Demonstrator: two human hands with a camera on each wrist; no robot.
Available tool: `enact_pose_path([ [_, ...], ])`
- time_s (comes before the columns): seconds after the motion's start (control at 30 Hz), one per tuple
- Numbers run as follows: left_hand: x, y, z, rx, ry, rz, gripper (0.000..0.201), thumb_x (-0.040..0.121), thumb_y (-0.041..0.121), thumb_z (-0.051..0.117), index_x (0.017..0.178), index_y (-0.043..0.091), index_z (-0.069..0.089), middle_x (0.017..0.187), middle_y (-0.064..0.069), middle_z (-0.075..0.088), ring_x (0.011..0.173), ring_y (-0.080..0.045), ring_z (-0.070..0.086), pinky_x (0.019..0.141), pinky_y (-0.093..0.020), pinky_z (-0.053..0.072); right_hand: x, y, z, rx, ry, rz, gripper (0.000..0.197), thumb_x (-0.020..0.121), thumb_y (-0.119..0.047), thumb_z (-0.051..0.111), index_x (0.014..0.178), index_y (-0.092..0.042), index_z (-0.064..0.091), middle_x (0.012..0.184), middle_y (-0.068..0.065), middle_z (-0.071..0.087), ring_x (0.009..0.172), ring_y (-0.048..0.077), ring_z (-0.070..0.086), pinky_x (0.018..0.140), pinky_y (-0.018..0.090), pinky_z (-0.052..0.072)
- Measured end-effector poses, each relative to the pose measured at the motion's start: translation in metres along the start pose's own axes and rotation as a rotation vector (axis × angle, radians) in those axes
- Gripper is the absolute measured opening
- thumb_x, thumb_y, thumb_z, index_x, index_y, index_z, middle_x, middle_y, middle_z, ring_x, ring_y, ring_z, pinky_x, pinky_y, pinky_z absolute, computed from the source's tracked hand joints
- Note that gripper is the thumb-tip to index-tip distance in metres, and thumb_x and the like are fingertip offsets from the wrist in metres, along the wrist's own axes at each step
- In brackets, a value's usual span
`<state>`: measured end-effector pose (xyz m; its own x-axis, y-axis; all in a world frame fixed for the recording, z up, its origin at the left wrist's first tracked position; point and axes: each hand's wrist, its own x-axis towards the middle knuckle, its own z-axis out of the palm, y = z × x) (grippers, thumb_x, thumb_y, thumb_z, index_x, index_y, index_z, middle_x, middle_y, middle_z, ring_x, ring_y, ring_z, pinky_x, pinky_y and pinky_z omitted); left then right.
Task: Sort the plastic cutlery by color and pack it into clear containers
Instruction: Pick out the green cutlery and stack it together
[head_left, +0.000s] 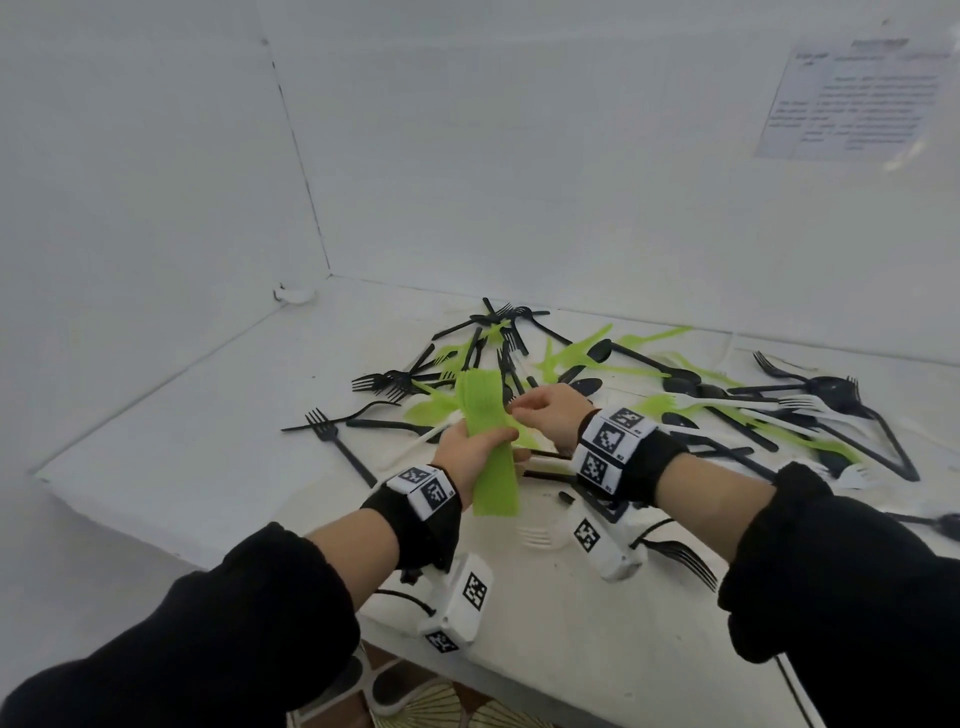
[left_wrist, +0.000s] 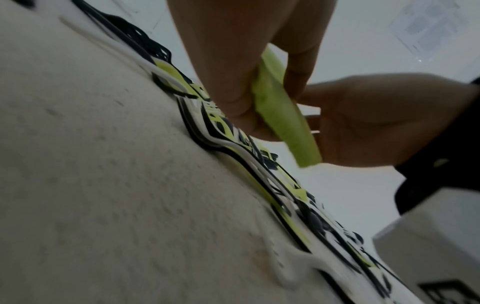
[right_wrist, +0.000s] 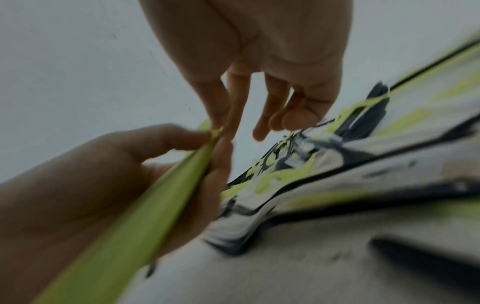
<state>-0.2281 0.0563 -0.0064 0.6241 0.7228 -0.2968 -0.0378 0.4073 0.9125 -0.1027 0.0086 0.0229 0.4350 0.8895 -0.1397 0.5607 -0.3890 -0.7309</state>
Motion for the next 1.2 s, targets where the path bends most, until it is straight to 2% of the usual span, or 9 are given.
enact_pose_path([
  [0.1, 0.011, 0.012, -0.015, 0.002, 0.051, -0.006, 0.014, 0.086, -0.004, 0.058, 0.096, 0.002, 0.05, 0.077, -0.013, 0.06, 0.049, -0.019, 0.066, 0.045, -0.028, 0.055, 0.004, 0.008, -0.019, -0.353, -0.033, 0.038, 0.03, 0.091, -0.013, 0.053, 0.118, -0.014, 0.063, 0.124, 0.003, 0.062, 0.118, 0.018, 0.055, 0.099, 0.023, 0.039],
  [0.23, 0.027, 0.026, -0.03, 0.003, 0.099, 0.024, 0.01, 0.086, -0.004, 0.058, 0.093, 0.001, 0.051, 0.082, -0.013, 0.06, 0.061, -0.024, 0.062, 0.046, -0.028, 0.055, 0.004, 0.022, -0.018, -0.661, -0.278, 0.038, 0.035, 0.088, -0.026, 0.06, 0.122, -0.015, 0.061, 0.124, 0.003, 0.062, 0.11, 0.017, 0.058, 0.093, 0.022, 0.041],
  [0.33, 0.037, 0.031, -0.035, 0.0, 0.102, 0.022, 0.016, 0.086, -0.005, 0.058, 0.099, -0.001, 0.05, 0.082, -0.012, 0.06, 0.063, -0.026, 0.06, 0.046, -0.029, 0.055, 0.008, 0.027, -0.016, -0.635, -0.374, 0.033, 0.033, 0.086, -0.029, 0.064, 0.114, -0.013, 0.064, 0.109, 0.003, 0.065, 0.088, 0.01, 0.052, 0.075, 0.017, 0.041],
  [0.47, 0.045, 0.034, -0.041, 0.016, 0.088, 0.005, 0.012, 0.085, -0.005, 0.058, 0.094, 0.0, 0.051, 0.081, -0.013, 0.06, 0.061, -0.025, 0.06, 0.046, -0.029, 0.055, 0.016, 0.02, -0.016, -0.586, -0.395, 0.107, 0.037, 0.091, -0.045, 0.05, 0.102, -0.017, 0.071, 0.089, -0.003, 0.065, 0.083, 0.013, 0.056, 0.08, 0.024, 0.043],
  [0.57, 0.05, 0.035, -0.045, 0.004, 0.077, 0.007, 0.017, 0.086, -0.005, 0.057, 0.1, -0.001, 0.05, 0.082, -0.013, 0.06, 0.062, -0.025, 0.059, 0.046, -0.029, 0.055, 0.023, 0.014, -0.006, -0.574, -0.309, 0.113, 0.038, 0.092, -0.042, 0.051, 0.095, -0.009, 0.069, 0.087, 0.004, 0.071, 0.068, 0.013, 0.06, 0.061, 0.016, 0.044],
  [0.67, 0.055, 0.036, -0.046, 0.0, 0.066, -0.002, 0.017, 0.086, -0.006, 0.057, 0.1, -0.001, 0.05, 0.082, -0.014, 0.059, 0.062, -0.025, 0.059, 0.045, -0.029, 0.055, 0.028, 0.007, 0.005, -0.666, -0.337, 0.132, 0.037, 0.089, -0.045, 0.055, 0.081, -0.01, 0.064, 0.06, -0.003, 0.059, 0.049, 0.006, 0.05, 0.047, 0.012, 0.04],
  [0.83, 0.065, 0.036, -0.054, 0.005, 0.076, -0.011, 0.029, 0.085, -0.004, 0.059, 0.113, -0.004, 0.049, 0.082, -0.013, 0.06, 0.058, -0.023, 0.062, 0.046, -0.03, 0.055, 0.038, 0.008, 0.015, -0.784, -0.256, 0.096, 0.047, 0.093, -0.043, 0.048, 0.11, 0.0, 0.059, 0.111, 0.015, 0.062, 0.103, 0.029, 0.059, 0.086, 0.034, 0.047],
  [0.97, 0.069, 0.037, -0.06, 0.001, 0.071, -0.017, 0.025, 0.085, -0.005, 0.058, 0.108, -0.001, 0.05, 0.083, -0.013, 0.059, 0.062, -0.024, 0.06, 0.046, -0.029, 0.055, 0.036, 0.011, 0.024, -0.734, -0.294, 0.095, 0.033, 0.086, -0.029, 0.061, 0.109, -0.007, 0.055, 0.118, 0.012, 0.058, 0.097, 0.024, 0.054, 0.081, 0.029, 0.044],
  [1.2, 0.078, 0.034, -0.06, 0.028, 0.046, -0.029, 0.017, 0.085, -0.003, 0.059, 0.098, 0.002, 0.051, 0.084, -0.013, 0.06, 0.064, -0.025, 0.06, 0.048, -0.03, 0.056, 0.043, 0.013, -0.007, -0.424, 0.028, 0.195, 0.035, 0.1, -0.019, 0.033, 0.131, -0.006, 0.044, 0.122, 0.019, 0.057, 0.111, 0.032, 0.056, 0.091, 0.034, 0.044],
])
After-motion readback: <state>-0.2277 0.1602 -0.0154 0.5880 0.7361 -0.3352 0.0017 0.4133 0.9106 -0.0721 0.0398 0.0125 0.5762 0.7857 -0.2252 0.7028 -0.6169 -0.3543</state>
